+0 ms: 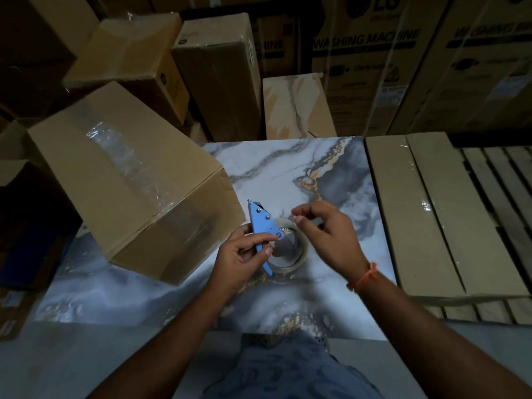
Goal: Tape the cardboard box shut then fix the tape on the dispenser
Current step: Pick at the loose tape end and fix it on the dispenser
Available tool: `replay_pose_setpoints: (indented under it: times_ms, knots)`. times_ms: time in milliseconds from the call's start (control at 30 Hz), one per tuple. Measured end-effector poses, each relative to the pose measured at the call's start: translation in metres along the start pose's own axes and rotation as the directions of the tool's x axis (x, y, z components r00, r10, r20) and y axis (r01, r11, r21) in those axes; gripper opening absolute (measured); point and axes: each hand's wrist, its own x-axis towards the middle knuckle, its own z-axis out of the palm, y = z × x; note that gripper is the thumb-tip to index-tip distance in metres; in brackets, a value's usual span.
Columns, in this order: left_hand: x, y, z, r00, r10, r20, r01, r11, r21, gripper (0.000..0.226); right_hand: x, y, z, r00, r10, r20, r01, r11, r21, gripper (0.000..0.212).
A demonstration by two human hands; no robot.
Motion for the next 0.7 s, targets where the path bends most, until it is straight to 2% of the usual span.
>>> replay_pose_setpoints:
  times_ms: [133,233,333,533,700]
  knots:
    - [0.003,0.006,-0.002,1.000,0.005,0.017,-0.005,0.999,0.038,0.029,0.023,-0.006,-0.009,0.976,0.092,0.198,-0.077,0.994,-0.082,0.022]
    - [0.005,0.005,-0.005,0.999,0.027,0.036,-0.030,0.993,0.110,0.030,0.031,-0.011,-0.009,0.945,0.169,0.279,-0.197,0.977,0.077,0.023]
    - [0.007,0.003,-0.009,0.995,0.067,0.071,-0.078,0.982,0.172,0.032,0.037,-0.012,-0.005,0.919,0.191,0.345,-0.245,0.962,0.118,0.027]
    - [0.009,0.004,-0.012,0.990,0.092,0.104,-0.113,0.969,0.221,0.026,0.039,-0.012,-0.002,0.904,0.194,0.382,-0.230,0.972,0.050,0.029]
    - [0.012,0.003,-0.012,0.985,0.092,0.149,-0.132,0.949,0.285,0.024,0.036,-0.012,0.001,0.908,0.175,0.382,-0.239,0.963,0.127,0.028]
